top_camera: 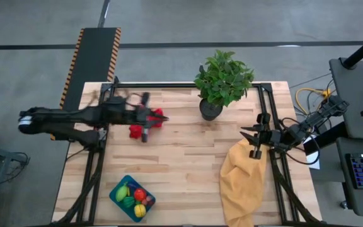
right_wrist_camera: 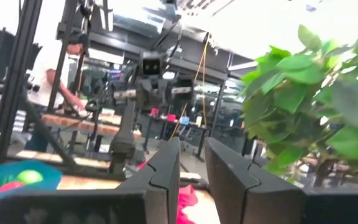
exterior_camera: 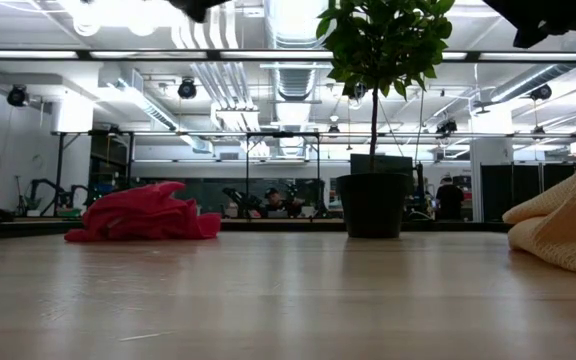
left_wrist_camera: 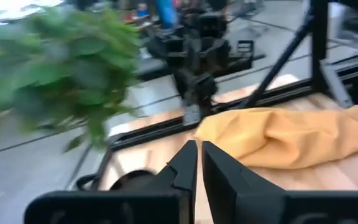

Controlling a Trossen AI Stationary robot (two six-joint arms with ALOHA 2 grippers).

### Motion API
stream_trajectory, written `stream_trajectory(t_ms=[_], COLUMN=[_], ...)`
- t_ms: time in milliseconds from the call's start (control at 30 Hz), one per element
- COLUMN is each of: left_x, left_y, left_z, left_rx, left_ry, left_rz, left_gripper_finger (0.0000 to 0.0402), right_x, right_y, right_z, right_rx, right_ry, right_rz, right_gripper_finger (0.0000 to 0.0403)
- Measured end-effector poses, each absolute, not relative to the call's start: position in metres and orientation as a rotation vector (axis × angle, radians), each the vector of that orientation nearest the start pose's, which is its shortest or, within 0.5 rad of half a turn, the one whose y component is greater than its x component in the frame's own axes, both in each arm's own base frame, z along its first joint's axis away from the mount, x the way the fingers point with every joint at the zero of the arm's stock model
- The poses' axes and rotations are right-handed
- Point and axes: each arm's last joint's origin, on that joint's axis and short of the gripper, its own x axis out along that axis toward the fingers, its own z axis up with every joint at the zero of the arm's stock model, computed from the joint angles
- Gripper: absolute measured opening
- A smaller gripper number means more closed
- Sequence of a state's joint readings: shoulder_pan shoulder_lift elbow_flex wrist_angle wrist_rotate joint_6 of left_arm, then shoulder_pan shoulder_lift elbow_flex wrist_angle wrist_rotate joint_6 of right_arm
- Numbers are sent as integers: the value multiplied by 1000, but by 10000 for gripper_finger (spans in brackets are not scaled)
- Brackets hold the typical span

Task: Pick and placing Produce into tupperware
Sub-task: Return to Home Position

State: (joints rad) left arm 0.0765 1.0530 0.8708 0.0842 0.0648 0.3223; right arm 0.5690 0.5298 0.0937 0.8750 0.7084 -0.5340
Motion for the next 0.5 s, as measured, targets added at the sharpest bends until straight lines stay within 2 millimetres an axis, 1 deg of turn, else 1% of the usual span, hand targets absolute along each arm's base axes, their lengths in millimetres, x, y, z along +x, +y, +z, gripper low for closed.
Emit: stream_trajectory(t_ms=[133,200,267,367,433,500], left_x=[188,165,148,129,123,119], left_y=[15,14,13,14,15,15], left_z=[332,322,314,300,287,277], left_rx=[316,294,279,268,268,268], left_ry=[99,102,61,34,48,57], left_rz=[82,107,137,230,273,277], left_gripper_finger=[1,1,0,0,0,0], right_x=[110,110,109,109,109,108], right_y=[48,48,47,47,46,45], right_z=[230,231,232,238,246,253], right_rx=[-278,-305,-340,-368,-360,-340], right_ry=[-338,-342,-342,-347,-352,-350], right_rz=[-243,-252,-260,-283,-310,-341], right_gripper_finger=[68,68,68,68,68,68])
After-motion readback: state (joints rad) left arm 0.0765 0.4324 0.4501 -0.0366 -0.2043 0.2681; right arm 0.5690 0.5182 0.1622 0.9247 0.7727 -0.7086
